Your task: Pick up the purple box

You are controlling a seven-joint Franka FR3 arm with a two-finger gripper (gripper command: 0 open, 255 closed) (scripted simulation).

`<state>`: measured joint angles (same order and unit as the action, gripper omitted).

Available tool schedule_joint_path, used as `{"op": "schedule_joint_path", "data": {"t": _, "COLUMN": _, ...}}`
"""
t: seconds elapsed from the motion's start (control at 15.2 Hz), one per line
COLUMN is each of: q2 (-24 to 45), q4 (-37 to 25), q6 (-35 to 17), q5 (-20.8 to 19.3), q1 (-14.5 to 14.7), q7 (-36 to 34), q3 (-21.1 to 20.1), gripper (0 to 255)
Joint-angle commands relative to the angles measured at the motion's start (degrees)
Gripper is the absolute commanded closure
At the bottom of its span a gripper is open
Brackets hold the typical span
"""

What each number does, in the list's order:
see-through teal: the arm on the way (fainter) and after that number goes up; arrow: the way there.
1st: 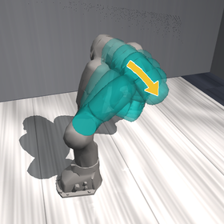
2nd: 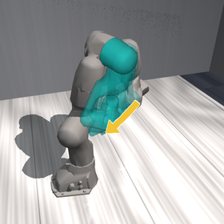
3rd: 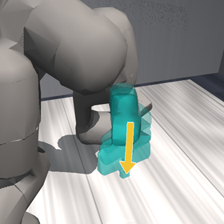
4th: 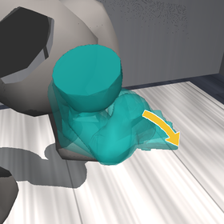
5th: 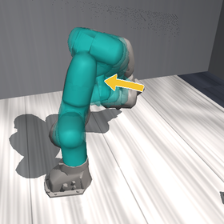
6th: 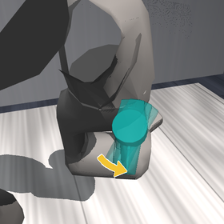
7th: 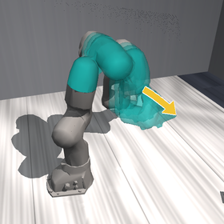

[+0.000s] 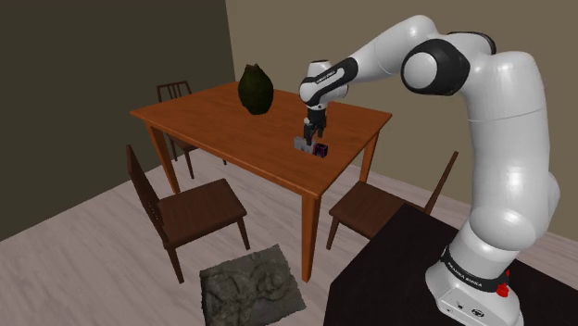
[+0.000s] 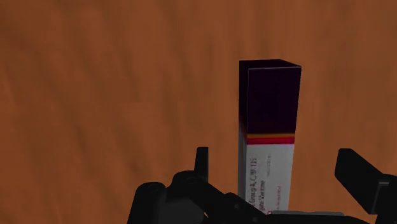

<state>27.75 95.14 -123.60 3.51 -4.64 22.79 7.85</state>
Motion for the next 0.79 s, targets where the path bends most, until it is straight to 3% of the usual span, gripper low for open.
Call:
{"op": "schedule_joint_path", "data": {"t": 0.0, "q2": 1.1, "q4": -0.2, "q6": -1.0, "q5": 0.2, "q1": 0.0, "q7": 0.1, "q3": -0.1, "gripper": 0}}
{"op": "schedule_joint_path", "data": {"t": 0.4, "q2": 2.9, "q4": 0.8, "q6": -3.7, "q5": 0.5, "q1": -0.1, "q7": 0.2, "q3": -0.3, "gripper": 0}}
{"op": "schedule_joint_path", "data": {"t": 0.46, "q2": 3.0, "q4": 0.8, "q6": -3.7, "q5": 0.5, "q1": -0.1, "q7": 0.1, "q3": -0.3, "gripper": 255}}
{"op": "schedule_joint_path", "data": {"t": 0.73, "q2": 2.9, "q4": 0.9, "q6": -3.8, "q5": 0.4, "q1": -0.1, "q7": 0.1, "q3": -0.3, "gripper": 255}}
